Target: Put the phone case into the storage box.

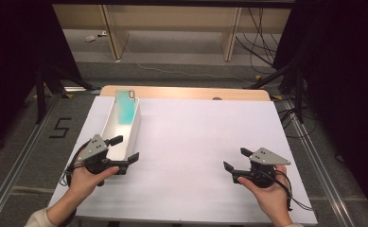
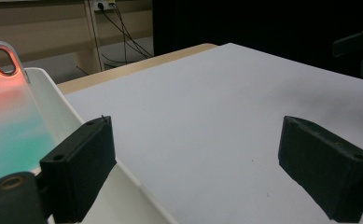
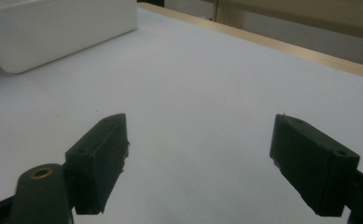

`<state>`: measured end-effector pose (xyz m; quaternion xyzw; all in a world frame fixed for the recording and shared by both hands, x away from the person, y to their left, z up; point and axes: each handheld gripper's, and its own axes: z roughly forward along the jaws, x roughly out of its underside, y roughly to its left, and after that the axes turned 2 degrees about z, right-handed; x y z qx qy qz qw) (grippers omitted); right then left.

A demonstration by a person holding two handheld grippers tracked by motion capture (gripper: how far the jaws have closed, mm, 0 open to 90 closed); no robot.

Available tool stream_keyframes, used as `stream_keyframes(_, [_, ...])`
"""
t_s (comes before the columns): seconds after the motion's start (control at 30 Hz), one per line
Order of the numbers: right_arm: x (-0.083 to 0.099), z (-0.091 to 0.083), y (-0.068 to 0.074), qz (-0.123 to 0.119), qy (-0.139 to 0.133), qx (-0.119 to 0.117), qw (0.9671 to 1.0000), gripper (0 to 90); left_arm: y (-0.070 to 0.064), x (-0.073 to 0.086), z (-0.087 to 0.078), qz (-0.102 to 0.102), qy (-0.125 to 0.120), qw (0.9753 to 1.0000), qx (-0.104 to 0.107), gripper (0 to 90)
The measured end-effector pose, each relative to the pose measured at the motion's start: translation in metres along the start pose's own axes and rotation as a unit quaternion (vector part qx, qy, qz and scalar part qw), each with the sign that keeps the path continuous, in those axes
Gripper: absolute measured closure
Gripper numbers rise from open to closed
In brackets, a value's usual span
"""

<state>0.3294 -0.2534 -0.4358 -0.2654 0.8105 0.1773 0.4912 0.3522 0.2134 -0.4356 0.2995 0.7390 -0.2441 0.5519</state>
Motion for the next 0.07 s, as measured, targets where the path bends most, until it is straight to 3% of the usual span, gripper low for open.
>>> stream_keyframes(0.07, [0.0001,0.0,0.0001,0.0,0.0,-0.001,1.0,20.5,-0.0011,0.0006,0.0003,0.003,0.002,1.0,0.001,10.6])
